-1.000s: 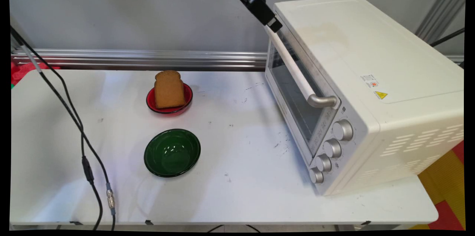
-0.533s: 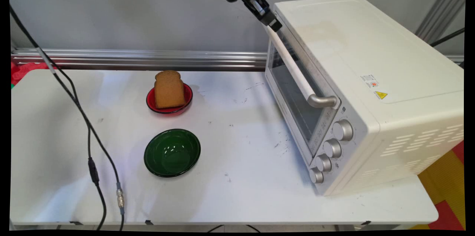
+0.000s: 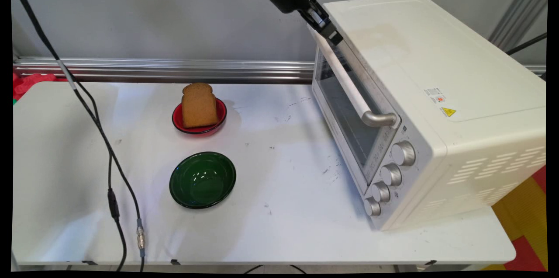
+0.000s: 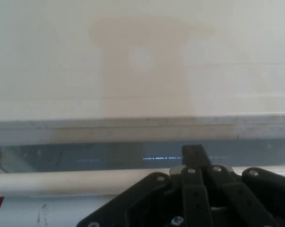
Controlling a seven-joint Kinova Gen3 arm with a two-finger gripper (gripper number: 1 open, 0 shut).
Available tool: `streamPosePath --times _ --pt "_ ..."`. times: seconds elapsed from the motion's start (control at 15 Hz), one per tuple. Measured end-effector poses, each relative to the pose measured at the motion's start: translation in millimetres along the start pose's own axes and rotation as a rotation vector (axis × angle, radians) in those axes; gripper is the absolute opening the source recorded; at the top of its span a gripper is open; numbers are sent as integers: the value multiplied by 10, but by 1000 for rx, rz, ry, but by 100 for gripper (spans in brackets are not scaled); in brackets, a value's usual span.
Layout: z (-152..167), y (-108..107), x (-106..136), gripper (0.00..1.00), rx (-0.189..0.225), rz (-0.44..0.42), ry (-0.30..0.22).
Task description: Open the oven
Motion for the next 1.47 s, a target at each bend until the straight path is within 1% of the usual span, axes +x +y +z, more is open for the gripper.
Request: streamPosePath --times 0.53,1.47 --pt "161 -58 12 0 1 -6 10" --pt "312 -114 18 0 -4 -13 27"
